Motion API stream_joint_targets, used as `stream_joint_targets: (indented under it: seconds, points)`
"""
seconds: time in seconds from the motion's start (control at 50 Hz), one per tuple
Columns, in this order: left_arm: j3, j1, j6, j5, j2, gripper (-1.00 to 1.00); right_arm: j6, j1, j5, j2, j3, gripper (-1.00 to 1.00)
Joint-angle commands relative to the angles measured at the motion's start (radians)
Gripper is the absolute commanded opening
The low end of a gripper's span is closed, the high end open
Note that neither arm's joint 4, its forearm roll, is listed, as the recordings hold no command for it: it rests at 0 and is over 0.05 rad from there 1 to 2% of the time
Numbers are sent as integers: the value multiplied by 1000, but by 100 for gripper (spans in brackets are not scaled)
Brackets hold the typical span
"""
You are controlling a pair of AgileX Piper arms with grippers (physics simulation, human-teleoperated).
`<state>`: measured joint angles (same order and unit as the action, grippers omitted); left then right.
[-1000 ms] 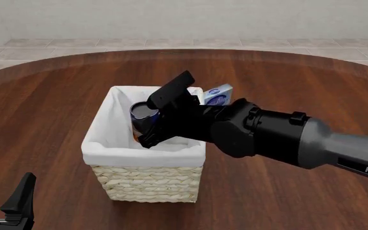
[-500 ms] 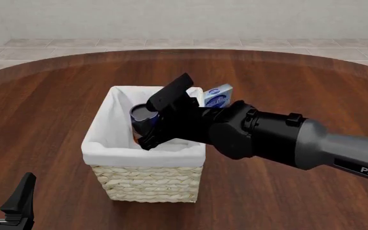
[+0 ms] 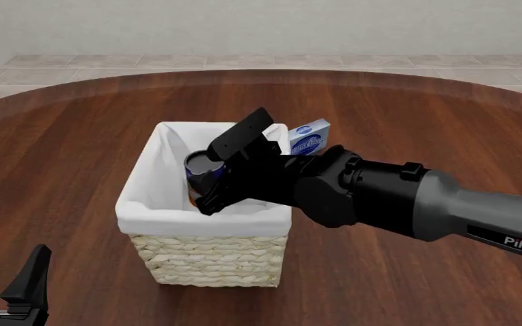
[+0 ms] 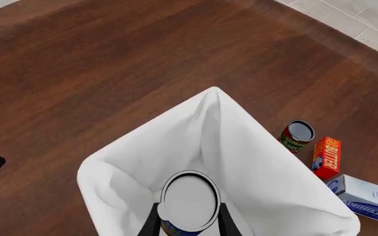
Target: Pick up the alphabet soup and put it in the basket.
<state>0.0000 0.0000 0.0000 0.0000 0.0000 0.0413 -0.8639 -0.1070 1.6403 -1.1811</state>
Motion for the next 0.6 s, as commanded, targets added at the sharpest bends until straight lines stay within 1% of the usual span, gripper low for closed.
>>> stream_joint_targets:
  seconds: [0.02,0.2,0.22,0.32,0.6]
  points:
    - [0,0,0,0,0,100,-24,1,5,-4,-10,-100]
    - [0,0,0,0,0,100,-41,-2,8,-6,-10,-100]
    - [0,0,0,0,0,100,-40,-2,8,-6,-9,100]
    - [0,0,0,0,0,100,-48,1,10,-3,-9,100]
    - [0,0,0,0,0,100,-49,3,8,-15,-9,100]
